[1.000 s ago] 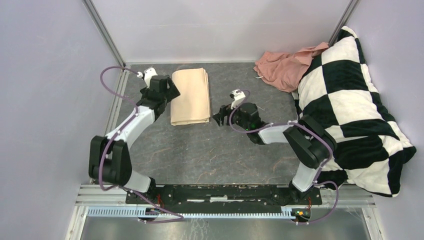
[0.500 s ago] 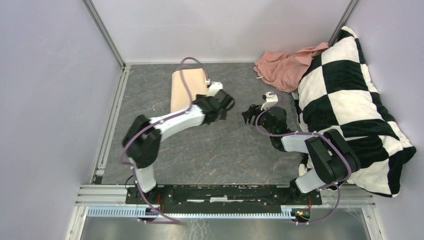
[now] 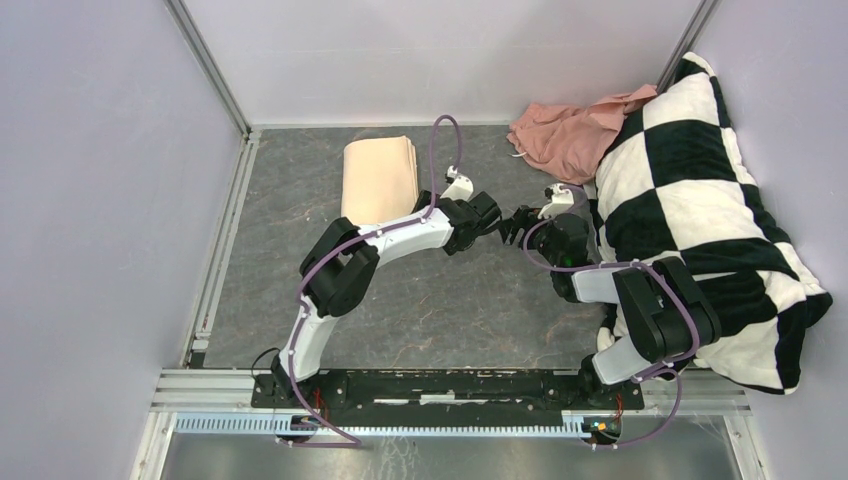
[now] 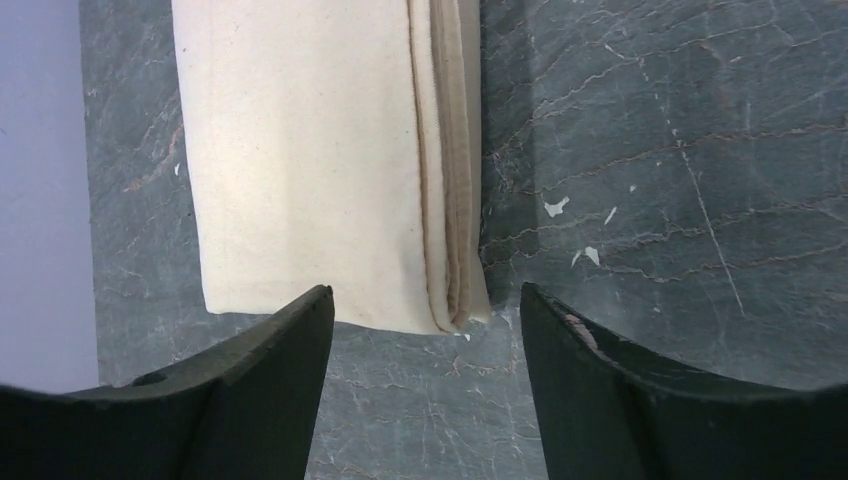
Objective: Open and lay out the surgical kit
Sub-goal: Open the surgical kit at the center of the board.
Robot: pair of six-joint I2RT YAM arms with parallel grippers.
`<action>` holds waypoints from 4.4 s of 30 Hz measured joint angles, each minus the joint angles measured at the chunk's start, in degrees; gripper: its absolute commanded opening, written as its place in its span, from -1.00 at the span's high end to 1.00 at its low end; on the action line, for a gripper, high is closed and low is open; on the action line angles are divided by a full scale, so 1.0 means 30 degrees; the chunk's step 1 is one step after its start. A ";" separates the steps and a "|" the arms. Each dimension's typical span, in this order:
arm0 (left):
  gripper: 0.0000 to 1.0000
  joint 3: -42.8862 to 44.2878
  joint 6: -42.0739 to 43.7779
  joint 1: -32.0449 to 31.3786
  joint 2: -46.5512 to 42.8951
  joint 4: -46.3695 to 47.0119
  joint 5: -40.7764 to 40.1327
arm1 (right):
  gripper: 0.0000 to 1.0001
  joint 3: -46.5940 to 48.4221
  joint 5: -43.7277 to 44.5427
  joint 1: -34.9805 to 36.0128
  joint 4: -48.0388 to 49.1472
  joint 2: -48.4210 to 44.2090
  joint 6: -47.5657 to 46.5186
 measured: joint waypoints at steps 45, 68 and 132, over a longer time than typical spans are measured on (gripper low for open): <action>0.32 -0.0291 0.0882 0.0750 0.0874 0.0255 0.0597 | -0.48 0.0000 -0.1392 -0.0117 0.0648 0.0947 0.1115; 0.24 -0.0940 0.0889 0.0903 -0.0080 0.0415 0.0532 | -0.47 0.0036 -0.1829 -0.0117 0.0641 0.1282 0.1253; -0.95 -1.3646 -0.3213 1.5657 -1.1555 0.8619 1.5147 | -0.41 0.1107 -0.3381 0.0517 0.0911 0.2382 0.1457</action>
